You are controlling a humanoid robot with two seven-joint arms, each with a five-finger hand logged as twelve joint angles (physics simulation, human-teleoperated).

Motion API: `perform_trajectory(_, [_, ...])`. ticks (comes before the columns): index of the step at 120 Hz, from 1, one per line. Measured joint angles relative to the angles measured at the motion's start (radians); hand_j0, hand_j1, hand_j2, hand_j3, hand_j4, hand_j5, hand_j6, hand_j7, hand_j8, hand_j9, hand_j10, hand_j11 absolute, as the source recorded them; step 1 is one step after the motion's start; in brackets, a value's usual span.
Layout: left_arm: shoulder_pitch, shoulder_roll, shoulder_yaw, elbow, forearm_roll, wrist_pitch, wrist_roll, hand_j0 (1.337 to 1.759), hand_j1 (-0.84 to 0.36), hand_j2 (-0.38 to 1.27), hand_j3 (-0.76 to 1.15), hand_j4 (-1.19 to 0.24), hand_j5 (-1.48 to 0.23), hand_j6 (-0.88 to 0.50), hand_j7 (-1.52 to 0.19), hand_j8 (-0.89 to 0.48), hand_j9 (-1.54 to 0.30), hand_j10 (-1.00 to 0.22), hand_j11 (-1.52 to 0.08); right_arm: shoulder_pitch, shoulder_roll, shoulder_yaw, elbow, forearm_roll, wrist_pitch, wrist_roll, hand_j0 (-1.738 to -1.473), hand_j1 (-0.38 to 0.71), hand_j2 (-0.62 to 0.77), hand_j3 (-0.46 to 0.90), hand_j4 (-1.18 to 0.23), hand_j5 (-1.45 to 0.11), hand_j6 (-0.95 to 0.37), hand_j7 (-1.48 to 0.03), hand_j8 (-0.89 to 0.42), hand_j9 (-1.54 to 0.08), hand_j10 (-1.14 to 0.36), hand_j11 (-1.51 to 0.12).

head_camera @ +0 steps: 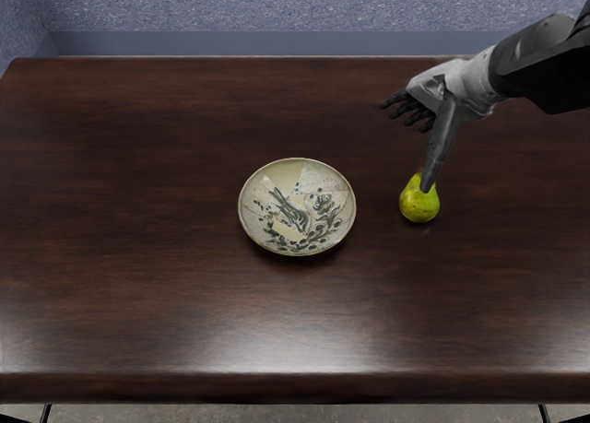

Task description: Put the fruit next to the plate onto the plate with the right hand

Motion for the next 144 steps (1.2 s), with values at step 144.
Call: perform_trajectory(144, [-0.002,0.0,0.001,0.0,0.0,0.0,0.0,1.658,0.35,0.0,0.0,0.0,0.0,0.0,0.0,0.0,0.0,0.0,0.0,-0.003,0.348,-0.41,0.2,-0.055,-0.768,0.0,-1.658,-0.17,-0.03,0.0,-0.15,-0.2,-0.15,-0.2,-0.15,-0.2,-0.15,-0.2])
